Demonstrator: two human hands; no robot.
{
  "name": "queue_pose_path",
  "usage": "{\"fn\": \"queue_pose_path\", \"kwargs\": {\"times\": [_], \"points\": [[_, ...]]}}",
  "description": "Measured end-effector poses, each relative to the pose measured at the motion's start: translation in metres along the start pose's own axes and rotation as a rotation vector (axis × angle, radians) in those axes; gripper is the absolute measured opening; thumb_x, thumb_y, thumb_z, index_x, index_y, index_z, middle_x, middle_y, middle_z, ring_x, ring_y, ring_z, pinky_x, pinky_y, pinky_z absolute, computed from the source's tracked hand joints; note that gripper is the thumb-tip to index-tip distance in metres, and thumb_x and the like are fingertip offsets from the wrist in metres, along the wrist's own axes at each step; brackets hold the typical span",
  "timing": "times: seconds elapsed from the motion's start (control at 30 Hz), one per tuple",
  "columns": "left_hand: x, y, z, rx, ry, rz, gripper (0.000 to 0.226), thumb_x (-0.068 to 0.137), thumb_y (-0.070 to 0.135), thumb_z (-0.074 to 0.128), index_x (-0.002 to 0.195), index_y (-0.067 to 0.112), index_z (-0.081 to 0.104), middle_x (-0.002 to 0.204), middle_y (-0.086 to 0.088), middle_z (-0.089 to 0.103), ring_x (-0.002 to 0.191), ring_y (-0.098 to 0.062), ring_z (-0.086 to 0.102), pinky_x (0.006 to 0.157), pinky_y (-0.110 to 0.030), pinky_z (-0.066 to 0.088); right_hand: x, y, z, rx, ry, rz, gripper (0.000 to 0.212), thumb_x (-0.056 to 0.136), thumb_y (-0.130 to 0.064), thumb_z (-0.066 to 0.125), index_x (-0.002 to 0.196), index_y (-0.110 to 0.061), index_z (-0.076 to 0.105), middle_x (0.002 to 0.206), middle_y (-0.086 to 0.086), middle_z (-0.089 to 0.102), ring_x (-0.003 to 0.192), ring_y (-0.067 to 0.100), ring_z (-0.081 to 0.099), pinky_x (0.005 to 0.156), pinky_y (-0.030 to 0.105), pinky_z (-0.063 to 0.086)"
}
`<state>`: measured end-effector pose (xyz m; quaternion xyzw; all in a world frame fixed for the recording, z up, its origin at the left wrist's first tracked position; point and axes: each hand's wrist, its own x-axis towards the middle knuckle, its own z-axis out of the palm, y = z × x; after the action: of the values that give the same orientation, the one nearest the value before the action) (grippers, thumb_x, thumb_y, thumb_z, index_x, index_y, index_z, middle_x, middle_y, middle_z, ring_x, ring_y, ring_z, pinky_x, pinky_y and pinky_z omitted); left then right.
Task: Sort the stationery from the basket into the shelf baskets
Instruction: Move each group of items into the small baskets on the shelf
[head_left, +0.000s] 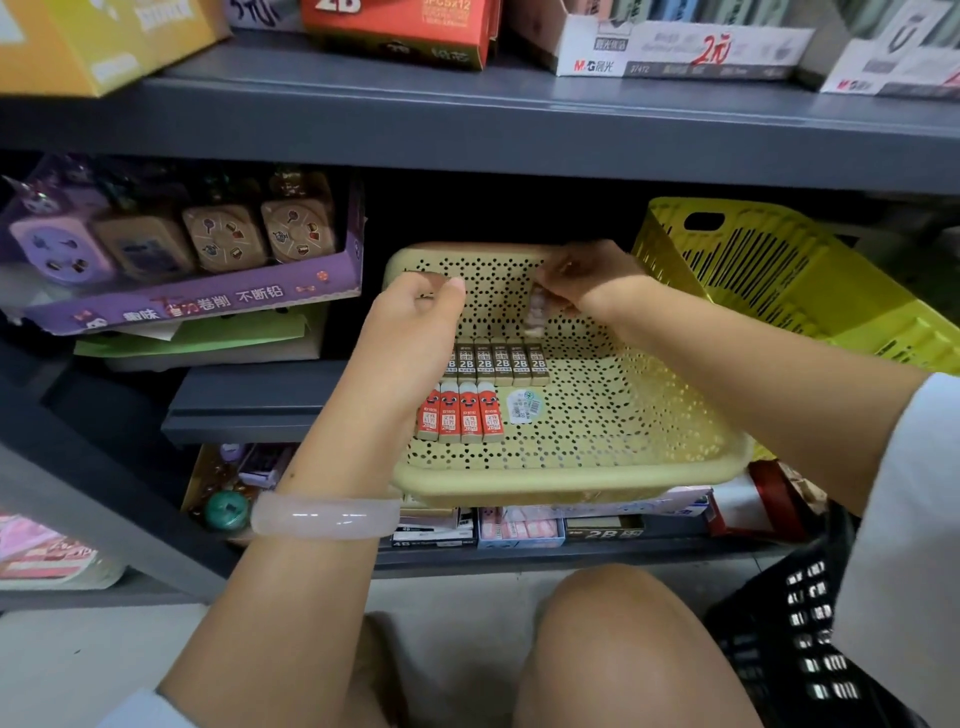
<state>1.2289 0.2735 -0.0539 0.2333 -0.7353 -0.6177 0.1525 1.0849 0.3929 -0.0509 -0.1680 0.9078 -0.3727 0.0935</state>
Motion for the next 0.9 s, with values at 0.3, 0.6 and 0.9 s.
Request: {"fn": "queue_pose_path", "kwargs": {"times": [0.3,0.6,0.9], "points": [[0.0,0.002,-0.001,-0.032,-0.016,-0.032,0.015,0.093,0.031,0.046,0.102,0.024,0.057,0.108,0.011,0.056,0.108,-0.013,0.054,0.098,-0.04,0.044,0.014,0.033,0.023,-0.179,-0.239,0.282,0.032,0.095,-0.023,0.05,0.12,-0.004,0.055,0.066,0.001,0.056,0.038,0.003,0.05,0.047,0.012,0.046],[-0.013,0.007,0.002,-0.073,0.016,0.04,0.017,0.092,0.023,0.045,0.088,0.033,0.058,0.102,0.009,0.06,0.104,-0.011,0.056,0.098,-0.039,0.045,-0.002,0.025,0.008,-0.139,-0.198,0.146,0.026,0.094,-0.01,0.046,0.115,0.001,0.058,0.105,0.018,0.065,0.063,0.016,0.051,0.071,0.027,0.05],[-0.104,0.044,0.065,-0.07,-0.178,0.361,0.024,0.094,0.009,0.044,0.086,0.026,0.058,0.086,0.007,0.065,0.081,-0.006,0.063,0.072,-0.021,0.052,-0.134,0.019,-0.091,0.152,-0.358,-0.182,0.013,0.094,-0.016,0.051,0.097,-0.012,0.063,0.086,0.001,0.066,0.073,0.007,0.063,0.068,0.019,0.054]]}}
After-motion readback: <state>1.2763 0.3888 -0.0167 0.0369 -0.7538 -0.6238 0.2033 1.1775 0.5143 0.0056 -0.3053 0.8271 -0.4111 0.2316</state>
